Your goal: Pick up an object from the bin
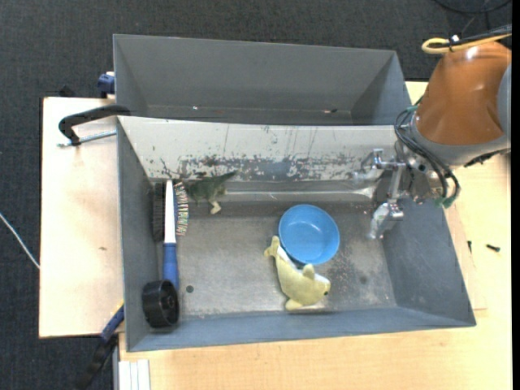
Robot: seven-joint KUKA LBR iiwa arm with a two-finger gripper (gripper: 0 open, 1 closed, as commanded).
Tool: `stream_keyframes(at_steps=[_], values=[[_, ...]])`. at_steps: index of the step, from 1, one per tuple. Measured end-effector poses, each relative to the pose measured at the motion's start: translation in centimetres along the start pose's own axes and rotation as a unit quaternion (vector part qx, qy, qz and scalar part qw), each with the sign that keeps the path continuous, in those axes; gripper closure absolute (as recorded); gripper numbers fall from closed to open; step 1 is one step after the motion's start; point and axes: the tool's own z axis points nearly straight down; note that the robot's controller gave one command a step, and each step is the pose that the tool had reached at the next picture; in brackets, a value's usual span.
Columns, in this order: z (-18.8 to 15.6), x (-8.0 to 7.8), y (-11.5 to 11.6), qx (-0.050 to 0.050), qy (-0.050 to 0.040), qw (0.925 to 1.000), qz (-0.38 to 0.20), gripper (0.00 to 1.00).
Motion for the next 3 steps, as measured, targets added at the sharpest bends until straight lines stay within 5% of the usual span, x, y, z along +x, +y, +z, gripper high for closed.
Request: stream_keyframes(at_steps=[1, 2, 3], values=[[3.4, 7.3, 3.6, -0.002, 0.0103, 0.9999, -0.008, 0.00], [6.1, 5.6, 2.6, -0.001, 0.0068, 0.9964, -0.084, 0.00], [10.5, 1.3, 10.3, 0.001, 0.0022, 0.9834, -0.181, 0.00]])
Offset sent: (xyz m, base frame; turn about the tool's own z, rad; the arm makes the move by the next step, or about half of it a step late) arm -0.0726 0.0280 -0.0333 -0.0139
